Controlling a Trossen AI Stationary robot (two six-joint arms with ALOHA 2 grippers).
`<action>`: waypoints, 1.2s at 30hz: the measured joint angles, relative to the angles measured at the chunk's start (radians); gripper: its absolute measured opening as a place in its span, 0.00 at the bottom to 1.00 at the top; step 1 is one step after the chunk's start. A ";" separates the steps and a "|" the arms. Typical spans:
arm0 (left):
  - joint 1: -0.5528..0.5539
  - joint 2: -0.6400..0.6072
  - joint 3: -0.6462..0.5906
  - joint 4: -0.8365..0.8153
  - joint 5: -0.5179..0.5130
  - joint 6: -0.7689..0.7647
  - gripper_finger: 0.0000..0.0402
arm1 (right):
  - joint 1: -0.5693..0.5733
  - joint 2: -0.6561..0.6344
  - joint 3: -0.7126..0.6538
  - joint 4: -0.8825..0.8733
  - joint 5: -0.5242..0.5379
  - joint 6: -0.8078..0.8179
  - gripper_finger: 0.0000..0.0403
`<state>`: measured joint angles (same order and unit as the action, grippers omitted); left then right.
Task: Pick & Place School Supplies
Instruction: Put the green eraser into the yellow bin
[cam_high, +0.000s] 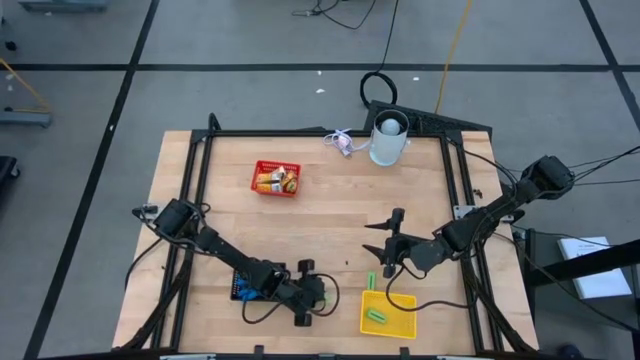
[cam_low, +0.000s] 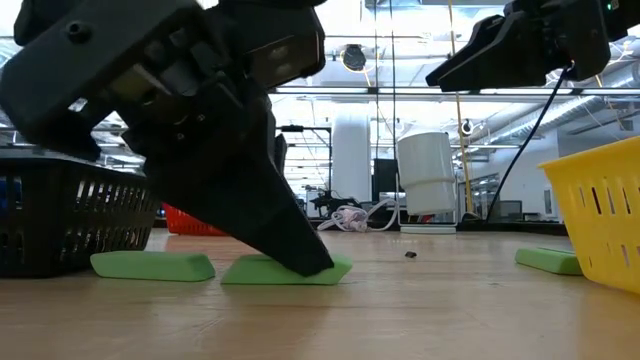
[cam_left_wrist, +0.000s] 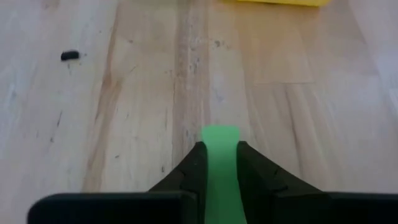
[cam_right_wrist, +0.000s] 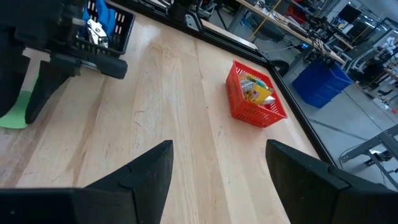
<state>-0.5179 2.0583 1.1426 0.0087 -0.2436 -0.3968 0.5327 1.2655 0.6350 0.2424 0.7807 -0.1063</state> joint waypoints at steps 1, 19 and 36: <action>-0.002 0.000 0.000 0.010 -0.002 0.026 0.15 | 0.000 0.000 0.000 0.000 0.000 0.004 0.62; 0.085 -0.037 -0.004 0.691 0.140 0.471 0.00 | 0.000 0.000 -0.044 0.040 0.000 0.032 0.62; 0.164 -0.026 -0.004 0.414 0.386 0.415 0.01 | -0.001 0.000 -0.055 0.029 -0.026 0.040 0.62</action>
<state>-0.3535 2.0323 1.1381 0.4223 0.1422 0.0186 0.5320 1.2655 0.5804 0.2717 0.7544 -0.0665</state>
